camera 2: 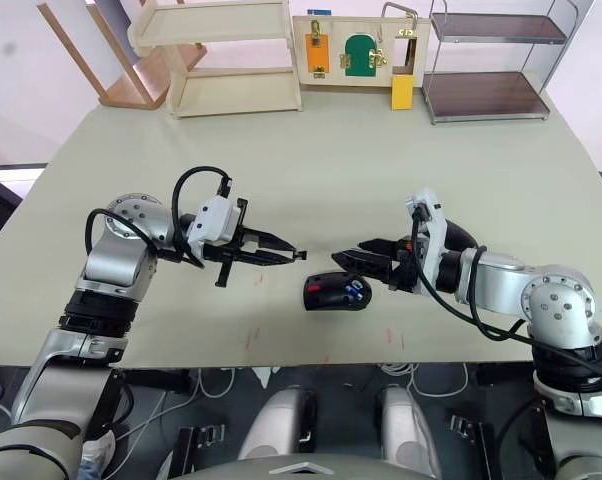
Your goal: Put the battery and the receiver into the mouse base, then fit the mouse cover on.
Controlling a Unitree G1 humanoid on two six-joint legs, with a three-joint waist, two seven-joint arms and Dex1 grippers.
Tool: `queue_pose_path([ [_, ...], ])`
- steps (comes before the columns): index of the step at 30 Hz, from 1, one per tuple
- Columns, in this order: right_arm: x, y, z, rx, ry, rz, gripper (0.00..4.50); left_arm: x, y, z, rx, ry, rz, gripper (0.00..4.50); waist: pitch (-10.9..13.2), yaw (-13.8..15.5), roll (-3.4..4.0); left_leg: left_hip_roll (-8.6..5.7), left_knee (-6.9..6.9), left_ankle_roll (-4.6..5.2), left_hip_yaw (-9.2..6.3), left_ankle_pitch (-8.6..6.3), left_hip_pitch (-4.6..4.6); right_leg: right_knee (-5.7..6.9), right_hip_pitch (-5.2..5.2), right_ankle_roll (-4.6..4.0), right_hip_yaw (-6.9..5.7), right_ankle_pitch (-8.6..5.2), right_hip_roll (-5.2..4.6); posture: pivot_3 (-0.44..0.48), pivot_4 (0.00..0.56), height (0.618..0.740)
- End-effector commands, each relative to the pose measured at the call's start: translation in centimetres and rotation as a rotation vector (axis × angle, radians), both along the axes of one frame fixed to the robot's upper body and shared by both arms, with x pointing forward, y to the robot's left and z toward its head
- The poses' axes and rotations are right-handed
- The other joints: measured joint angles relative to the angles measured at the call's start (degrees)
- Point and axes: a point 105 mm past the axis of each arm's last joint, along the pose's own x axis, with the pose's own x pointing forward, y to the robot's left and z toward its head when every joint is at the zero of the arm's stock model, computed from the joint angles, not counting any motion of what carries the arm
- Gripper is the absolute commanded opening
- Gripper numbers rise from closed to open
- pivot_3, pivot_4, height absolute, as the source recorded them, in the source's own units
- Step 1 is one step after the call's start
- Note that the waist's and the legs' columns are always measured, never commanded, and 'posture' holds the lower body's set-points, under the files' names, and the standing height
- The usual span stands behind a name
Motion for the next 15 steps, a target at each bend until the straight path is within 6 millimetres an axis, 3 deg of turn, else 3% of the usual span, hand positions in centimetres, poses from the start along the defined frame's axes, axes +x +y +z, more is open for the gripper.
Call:
queue_pose_path([
  [1, -0.2, 0.9, 1.3, 0.079, 0.065, 0.026, 4.50, -0.6, -0.5, 0.9, -0.013, -0.024, -0.035, 0.14, 0.00, -0.01, 0.00, 0.00, 0.00, 0.00, -0.01, 0.00, -0.01, 0.00, 0.00, 0.00, -0.01, 0.00, 0.00, 0.000, 0.150, 0.740],
  [6, 0.0, 1.6, 1.8, 0.131, 0.169, 0.012, 4.50, -0.7, -0.7, 1.0, -0.019, -0.021, -0.037, 0.14, 0.00, -0.13, 0.00, 0.00, 0.00, 0.00, 0.01, 0.00, 0.00, -0.01, 0.00, 0.00, 0.02, 0.00, 0.00, 0.000, 0.150, 0.740],
  [15, -0.1, 3.1, 0.0, 0.099, 0.276, -0.013, 4.50, -0.6, -0.9, 1.1, -0.023, -0.034, -0.052, 0.14, 0.00, -0.13, 0.00, 0.01, -0.01, 0.01, 0.01, 0.00, -0.02, -0.04, -0.01, 0.00, 0.02, 0.00, 0.00, 0.000, 0.150, 0.740],
])
